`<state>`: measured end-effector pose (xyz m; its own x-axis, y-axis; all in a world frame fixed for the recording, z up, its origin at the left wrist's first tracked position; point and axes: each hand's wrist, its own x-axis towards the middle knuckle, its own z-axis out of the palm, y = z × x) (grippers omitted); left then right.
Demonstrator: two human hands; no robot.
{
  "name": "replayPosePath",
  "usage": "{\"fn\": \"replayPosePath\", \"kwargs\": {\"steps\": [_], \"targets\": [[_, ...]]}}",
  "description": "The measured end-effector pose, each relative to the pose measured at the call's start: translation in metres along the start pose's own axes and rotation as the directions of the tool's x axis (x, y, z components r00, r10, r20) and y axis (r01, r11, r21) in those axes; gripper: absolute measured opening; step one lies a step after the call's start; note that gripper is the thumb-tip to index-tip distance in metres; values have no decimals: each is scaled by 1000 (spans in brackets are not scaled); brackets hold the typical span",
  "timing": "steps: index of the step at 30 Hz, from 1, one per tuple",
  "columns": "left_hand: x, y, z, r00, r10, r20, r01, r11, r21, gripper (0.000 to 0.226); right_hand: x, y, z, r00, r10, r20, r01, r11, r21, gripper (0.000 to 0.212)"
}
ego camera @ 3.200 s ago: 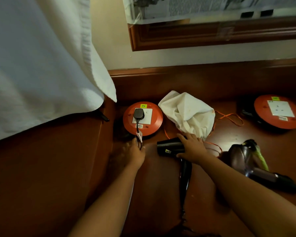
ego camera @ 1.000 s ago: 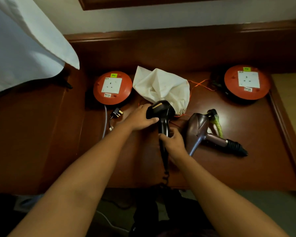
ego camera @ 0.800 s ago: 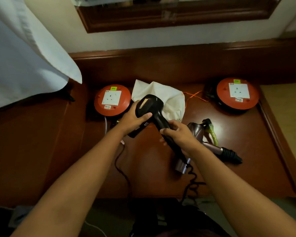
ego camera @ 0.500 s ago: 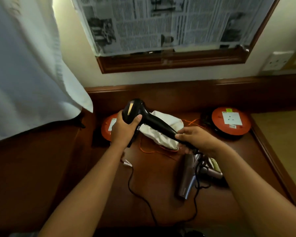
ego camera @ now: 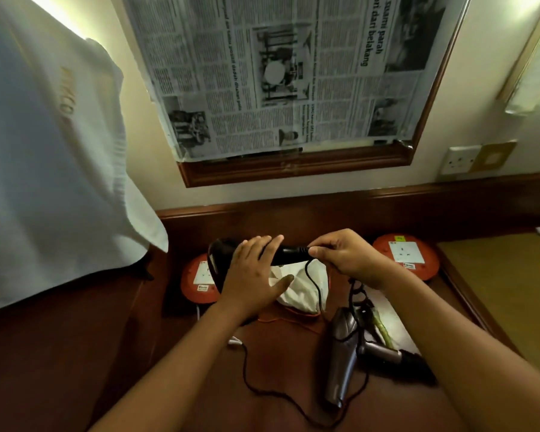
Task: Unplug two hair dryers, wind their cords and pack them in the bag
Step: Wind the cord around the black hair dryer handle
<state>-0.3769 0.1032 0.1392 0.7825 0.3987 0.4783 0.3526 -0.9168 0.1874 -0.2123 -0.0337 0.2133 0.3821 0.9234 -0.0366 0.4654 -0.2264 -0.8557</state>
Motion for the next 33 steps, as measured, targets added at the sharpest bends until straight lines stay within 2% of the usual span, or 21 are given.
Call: {"fn": "replayPosePath", "kwargs": {"steps": [3,5,7,10,13,16,20,26,28,31,33], "targets": [[21,1,-2,998,19,66,-14,997,-71,72,-1,-8,-6,1000,-18,26,18,1000,19,18],[32,2,-5,998,39,59,-34,996,-83,70,-2,-11,-12,1000,-10,19,8,998,61,18],[39,5,-6,996,80,32,-80,997,-11,67,-3,-12,-25,998,19,65,-26,993,112,17],[48,8,-11,994,107,-4,-105,985,134,57,-6,-1,-51,984,98,149,-110,991,77,28],[59,11,-16,995,99,11,-99,964,247,54,-13,21,-66,977,181,111,-186,982,38,21],[68,15,-19,995,70,67,-88,939,332,57,-21,42,-72,982,171,76,-176,983,60,15],[74,19,-15,988,17,151,-70,932,355,67,-33,61,-81,986,150,65,-152,988,28,8],[79,38,-7,969,-102,224,20,940,341,62,-30,67,-75,998,17,-58,-20,999,-47,31],[76,43,-5,963,-134,233,46,936,348,74,-28,66,-71,991,11,-131,-6,999,41,37],[76,51,0,949,-206,241,113,930,349,86,-28,69,-67,986,84,-141,-39,955,295,38],[80,55,2,932,-252,260,151,923,354,80,-25,72,-63,975,123,-184,-67,957,282,35]]}}
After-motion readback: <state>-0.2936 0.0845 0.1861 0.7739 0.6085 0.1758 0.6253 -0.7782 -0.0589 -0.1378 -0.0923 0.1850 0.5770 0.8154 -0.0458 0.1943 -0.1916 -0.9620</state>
